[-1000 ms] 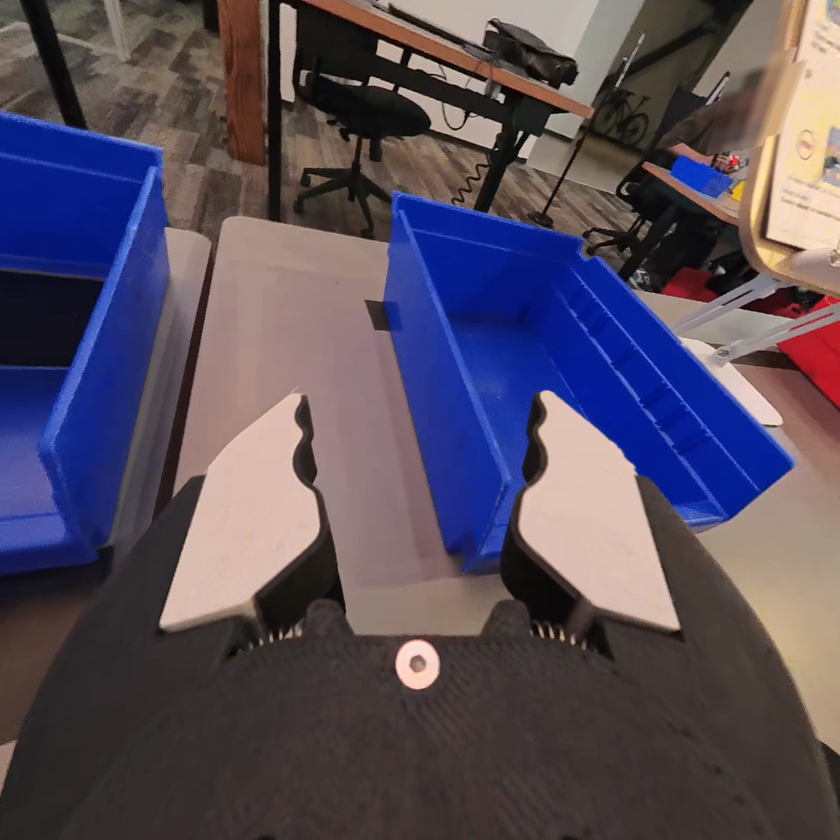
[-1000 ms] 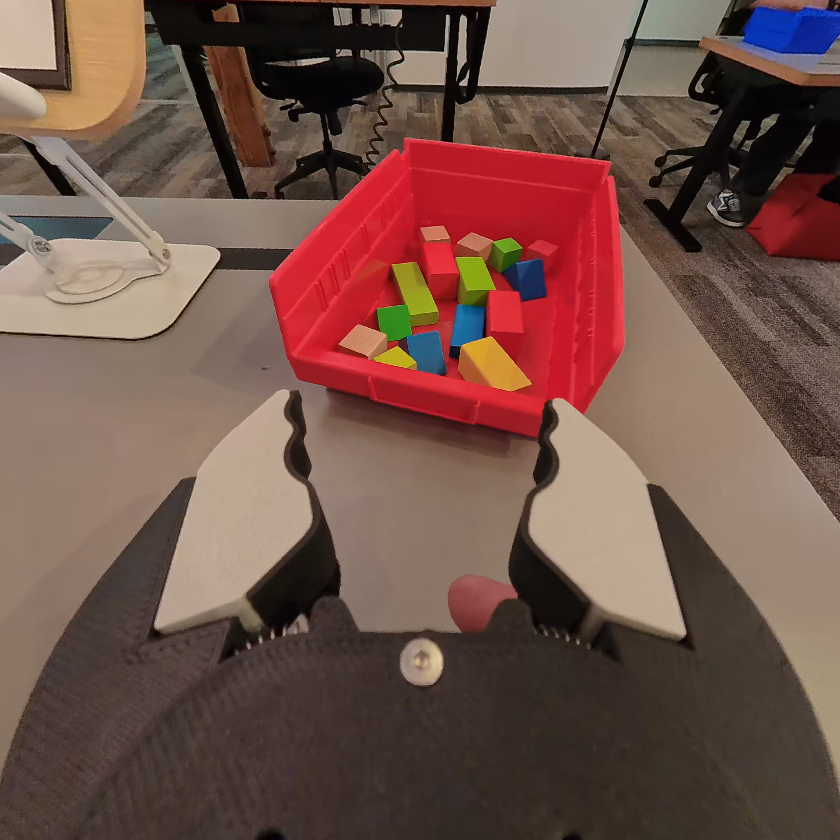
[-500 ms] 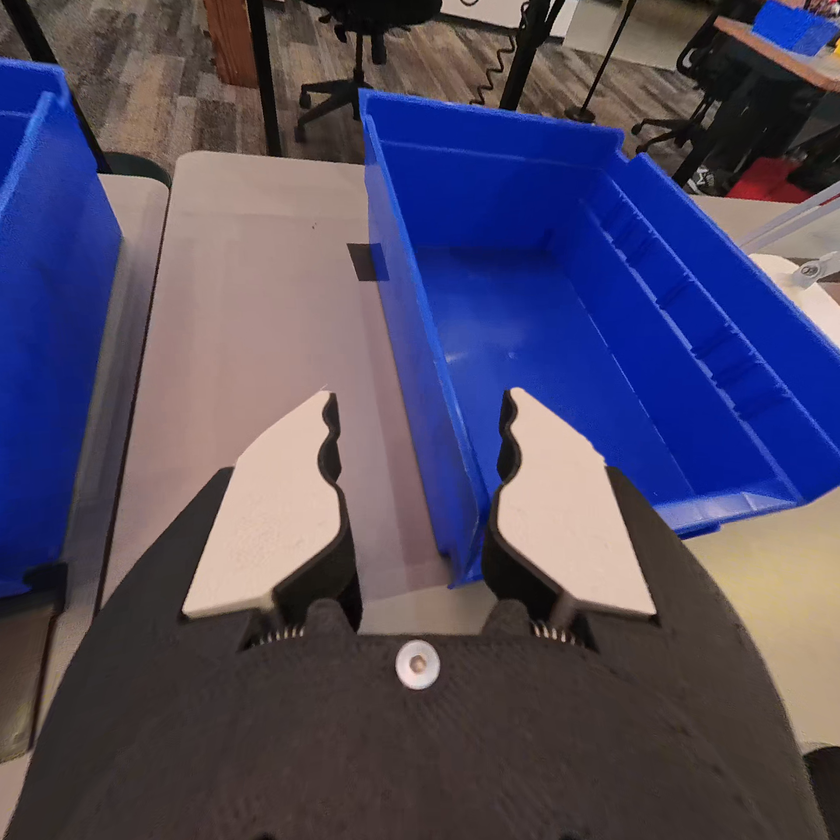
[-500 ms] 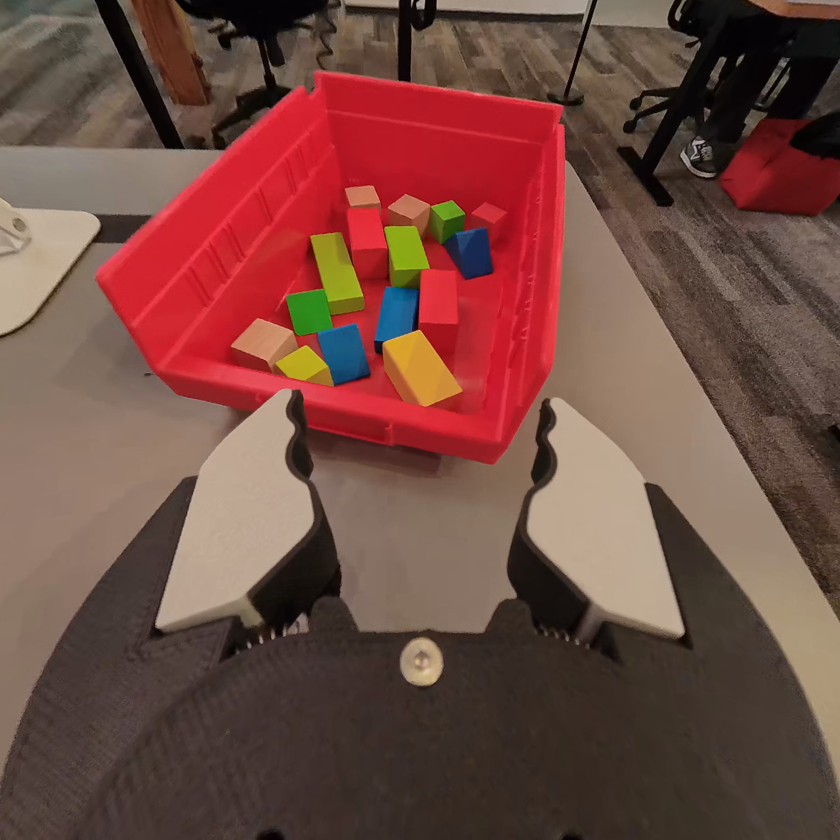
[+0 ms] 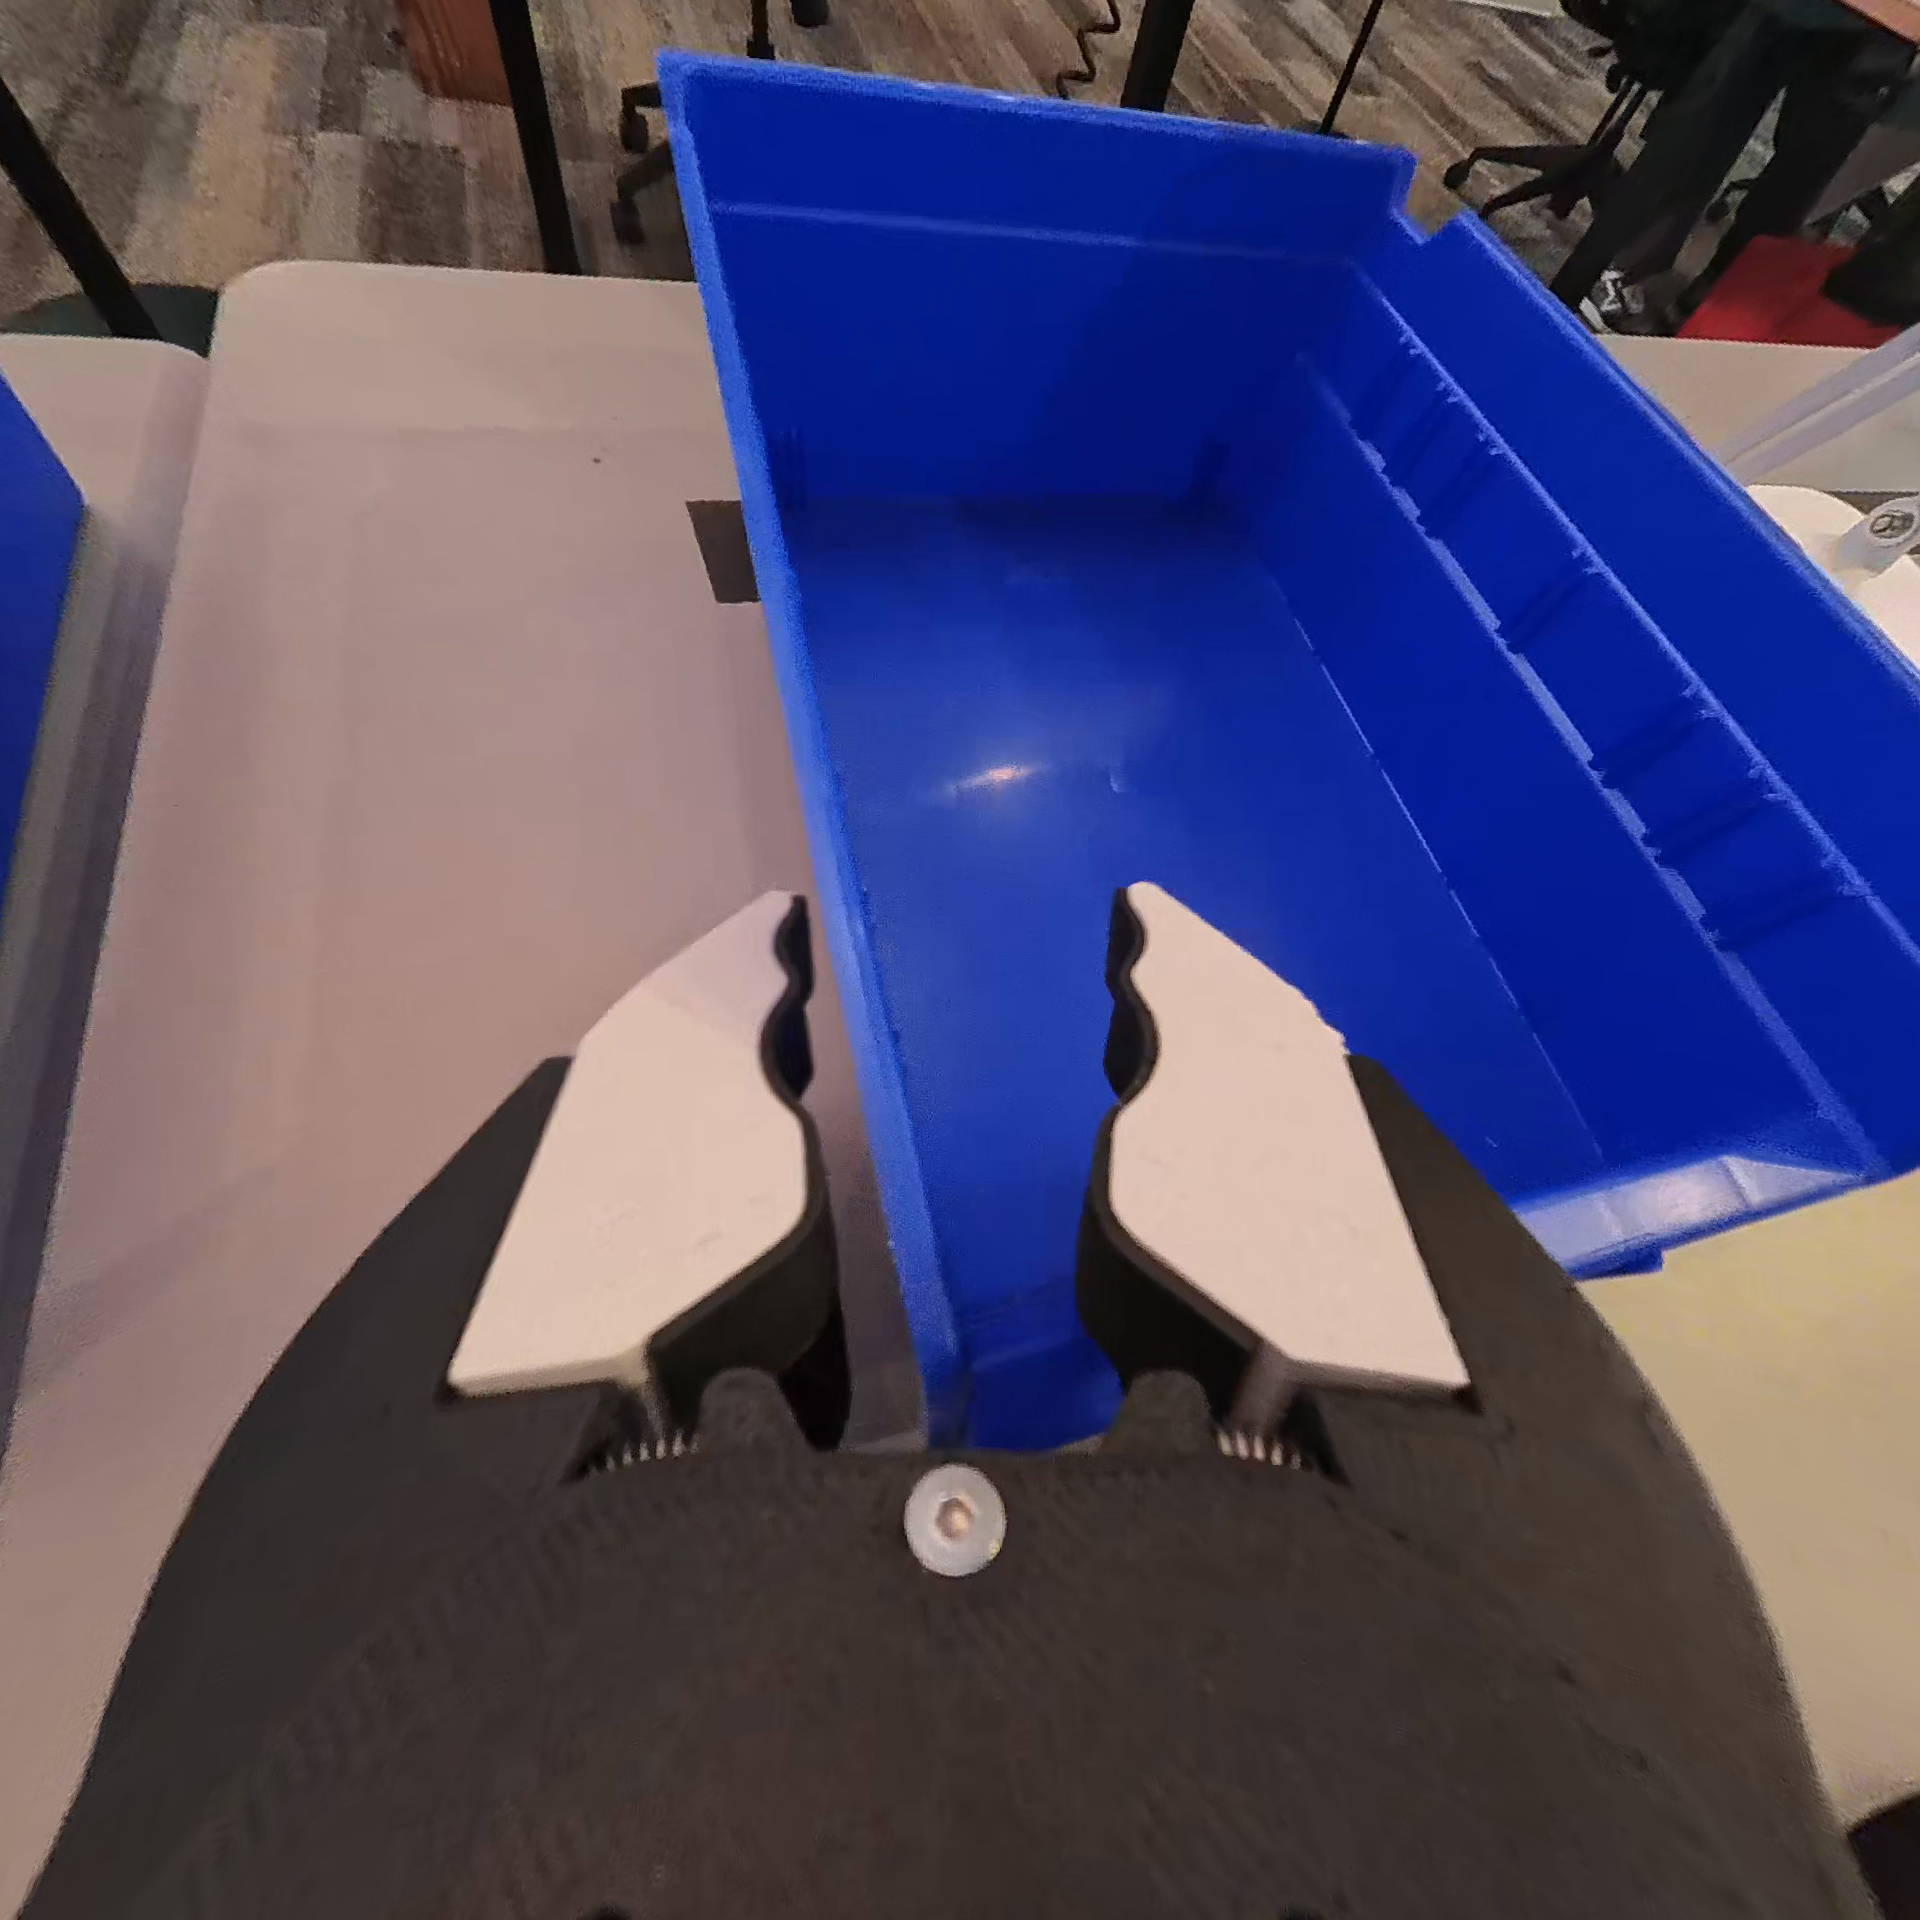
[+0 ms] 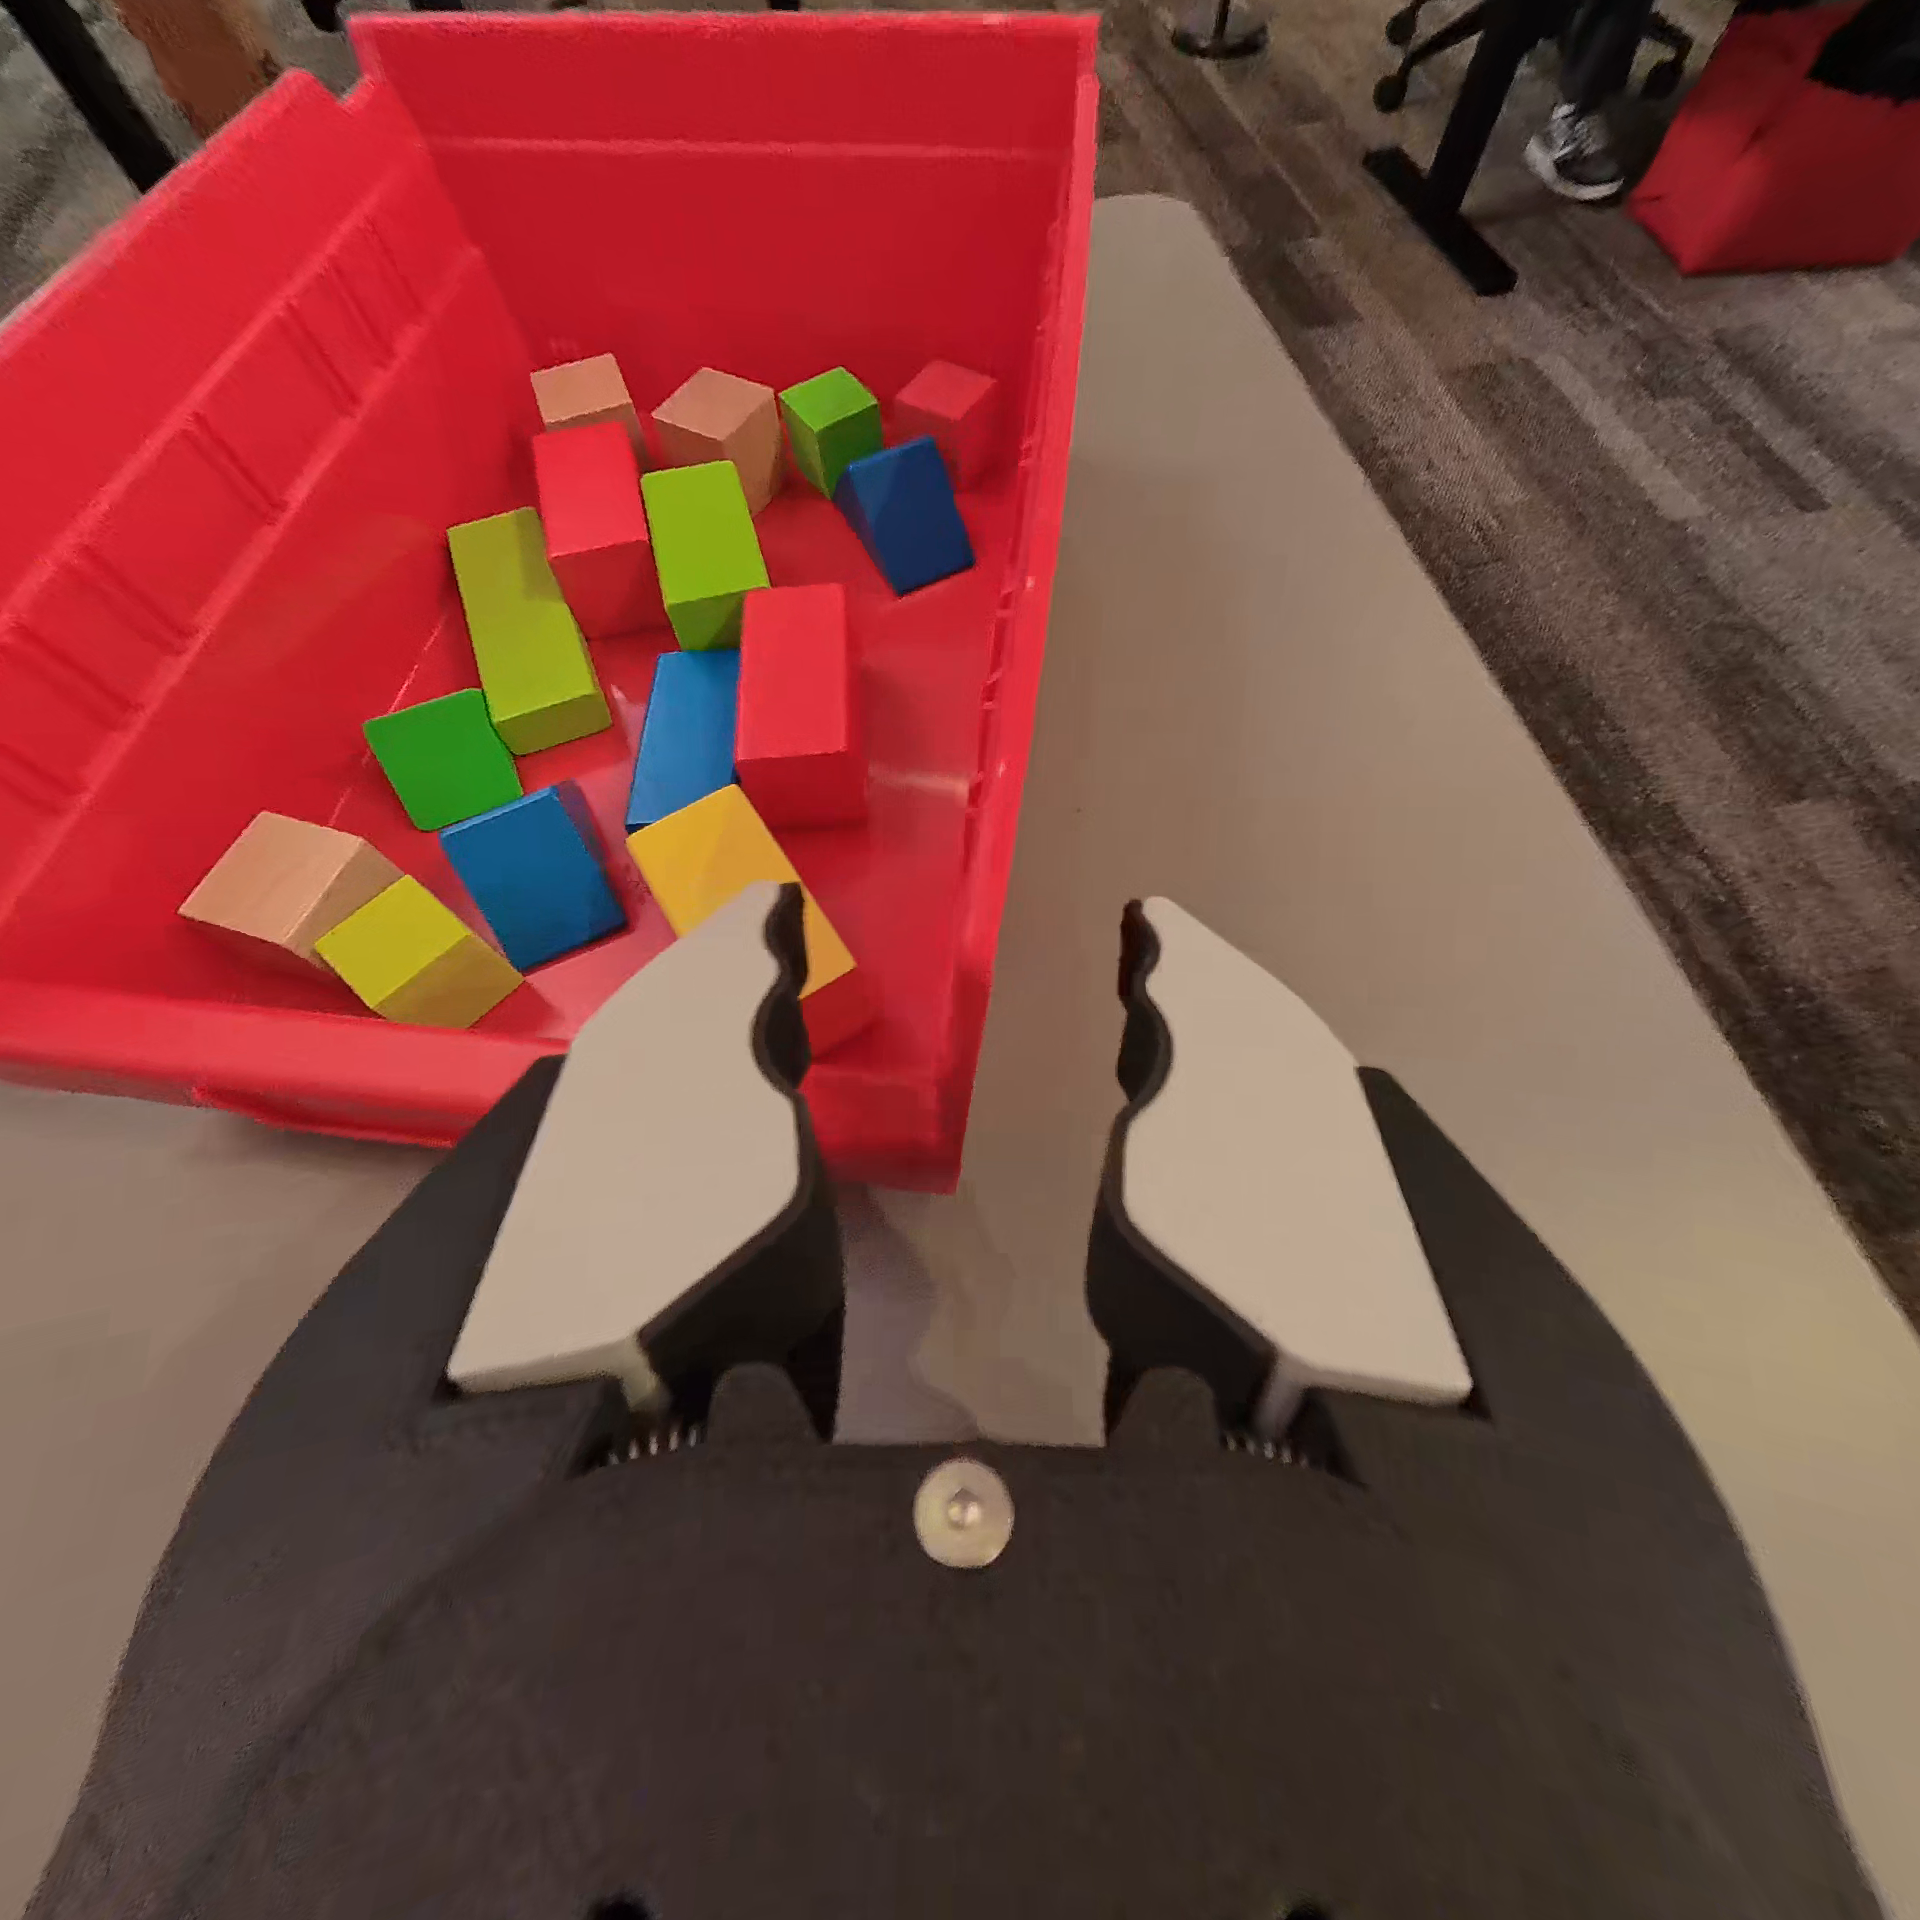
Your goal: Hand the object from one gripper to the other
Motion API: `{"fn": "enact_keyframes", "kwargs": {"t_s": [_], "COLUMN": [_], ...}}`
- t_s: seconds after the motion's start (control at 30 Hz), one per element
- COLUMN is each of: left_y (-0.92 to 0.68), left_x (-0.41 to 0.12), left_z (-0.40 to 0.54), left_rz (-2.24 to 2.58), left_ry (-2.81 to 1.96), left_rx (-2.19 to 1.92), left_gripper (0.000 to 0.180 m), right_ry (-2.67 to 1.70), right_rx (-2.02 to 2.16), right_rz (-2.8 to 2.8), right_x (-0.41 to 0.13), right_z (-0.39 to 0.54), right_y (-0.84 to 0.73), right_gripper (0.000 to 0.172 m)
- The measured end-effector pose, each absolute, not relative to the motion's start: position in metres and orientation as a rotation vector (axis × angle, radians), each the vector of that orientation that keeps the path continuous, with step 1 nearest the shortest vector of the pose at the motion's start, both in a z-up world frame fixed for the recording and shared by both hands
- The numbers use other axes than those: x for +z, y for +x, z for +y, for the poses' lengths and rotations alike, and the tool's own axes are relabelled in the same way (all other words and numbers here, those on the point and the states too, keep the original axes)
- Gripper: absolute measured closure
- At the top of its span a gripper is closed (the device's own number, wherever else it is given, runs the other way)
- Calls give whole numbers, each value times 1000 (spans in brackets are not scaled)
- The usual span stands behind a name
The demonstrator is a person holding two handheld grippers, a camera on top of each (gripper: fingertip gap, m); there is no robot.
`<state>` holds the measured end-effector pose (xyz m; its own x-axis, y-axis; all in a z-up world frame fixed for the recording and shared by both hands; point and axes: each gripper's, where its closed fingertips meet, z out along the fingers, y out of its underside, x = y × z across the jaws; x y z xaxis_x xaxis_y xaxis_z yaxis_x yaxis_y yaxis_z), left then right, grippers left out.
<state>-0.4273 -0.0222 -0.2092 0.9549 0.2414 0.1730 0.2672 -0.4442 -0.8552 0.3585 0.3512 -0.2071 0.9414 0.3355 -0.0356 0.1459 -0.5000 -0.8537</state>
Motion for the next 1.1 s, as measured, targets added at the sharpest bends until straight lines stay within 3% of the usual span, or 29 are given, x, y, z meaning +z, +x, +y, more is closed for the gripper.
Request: {"fn": "enact_keyframes", "kwargs": {"t_s": [0.13, 0.23, 0.43, 1.1], "left_y": [-430, -437, -448, -400], "left_x": [-209, -211, -214, -202], "left_z": [-19, -22, -25, -73], "left_rz": [-366, -391, -399, -291], "left_ry": [-2056, -2073, -2107, -2185], "left_rx": [-17, 35, 157, -12], "left_gripper": [135, 153, 174, 175], "right_ry": [-2127, -2121, -2156, -2274], "right_rx": [260, 286, 270, 323], "right_rz": [-373, -381, -409, -461], "right_x": [-222, -222, -223, -197], "right_z": [358, 361, 366, 295], "right_y": [355, 353, 359, 399], "right_gripper": [135, 152, 169, 169]}}
